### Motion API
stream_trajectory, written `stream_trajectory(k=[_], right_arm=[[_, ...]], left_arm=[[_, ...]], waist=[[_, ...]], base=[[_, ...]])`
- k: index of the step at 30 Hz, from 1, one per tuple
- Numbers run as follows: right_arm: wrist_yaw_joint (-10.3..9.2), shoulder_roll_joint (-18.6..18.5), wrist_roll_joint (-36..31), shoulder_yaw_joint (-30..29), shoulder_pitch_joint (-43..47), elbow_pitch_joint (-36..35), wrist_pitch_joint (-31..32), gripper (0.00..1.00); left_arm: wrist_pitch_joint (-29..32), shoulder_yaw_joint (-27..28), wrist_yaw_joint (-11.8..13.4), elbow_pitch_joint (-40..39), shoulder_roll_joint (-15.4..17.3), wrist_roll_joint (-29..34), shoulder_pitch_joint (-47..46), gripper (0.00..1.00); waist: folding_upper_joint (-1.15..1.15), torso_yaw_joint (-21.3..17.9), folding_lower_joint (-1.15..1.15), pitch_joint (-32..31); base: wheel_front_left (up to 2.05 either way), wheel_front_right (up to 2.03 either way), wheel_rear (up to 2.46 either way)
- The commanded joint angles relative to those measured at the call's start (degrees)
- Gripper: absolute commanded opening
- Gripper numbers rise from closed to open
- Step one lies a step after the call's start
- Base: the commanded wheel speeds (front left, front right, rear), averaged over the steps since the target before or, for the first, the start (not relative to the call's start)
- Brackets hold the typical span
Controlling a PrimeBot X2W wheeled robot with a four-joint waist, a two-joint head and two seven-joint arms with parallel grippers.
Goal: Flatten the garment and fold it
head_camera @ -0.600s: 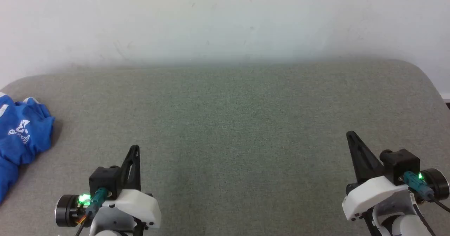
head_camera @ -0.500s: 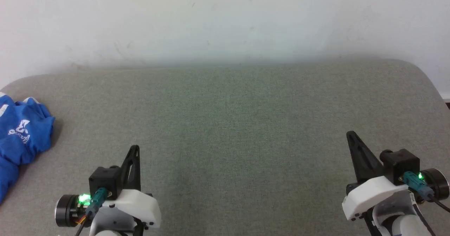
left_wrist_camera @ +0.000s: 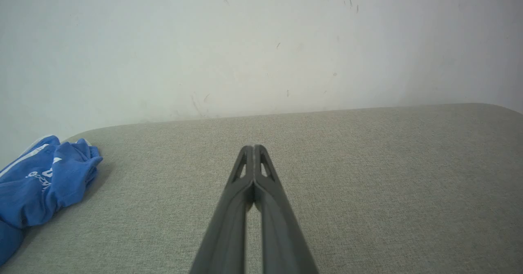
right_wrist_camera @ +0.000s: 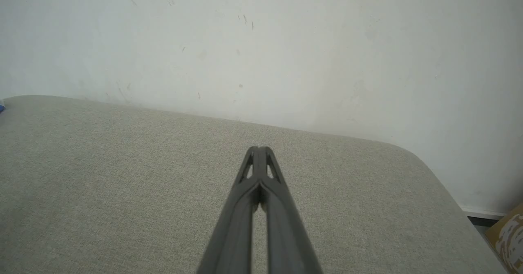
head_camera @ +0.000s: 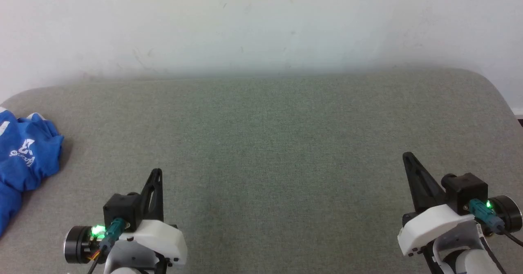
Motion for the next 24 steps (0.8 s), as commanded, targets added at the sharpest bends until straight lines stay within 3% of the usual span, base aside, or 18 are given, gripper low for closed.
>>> stream_trajectory(k=[1,3,4,24], right_arm=[[-0.12,0.2,-0.4,0.0,0.8,-0.4,0.0,0.00],[-0.12,0.2,-0.4,0.0,0.8,-0.4,0.0,0.00],[0.00,0.0,0.0,0.0,0.0,0.0,0.0,1.00],[-0.02,0.0,2.1,-2.1,-0.2,-1.1,-2.3,1.00]], left_arm=[[0.0,0.0,-0.5,0.2,-0.3,0.4,-0.7,0.00],[0.0,0.0,-0.5,0.2,-0.3,0.4,-0.7,0.00],[0.0,0.0,0.0,0.0,0.0,0.0,0.0,1.00],[-2.3,-0.8,2.7,-0.7,0.0,0.1,-0.7,1.00]], waist=[[0.00,0.0,0.00,0.0],[0.00,0.0,0.00,0.0],[0.00,0.0,0.00,0.0],[0.00,0.8,0.00,0.8]], base=[[0.00,0.00,0.00],[0.00,0.00,0.00],[0.00,0.00,0.00],[0.00,0.00,0.00]])
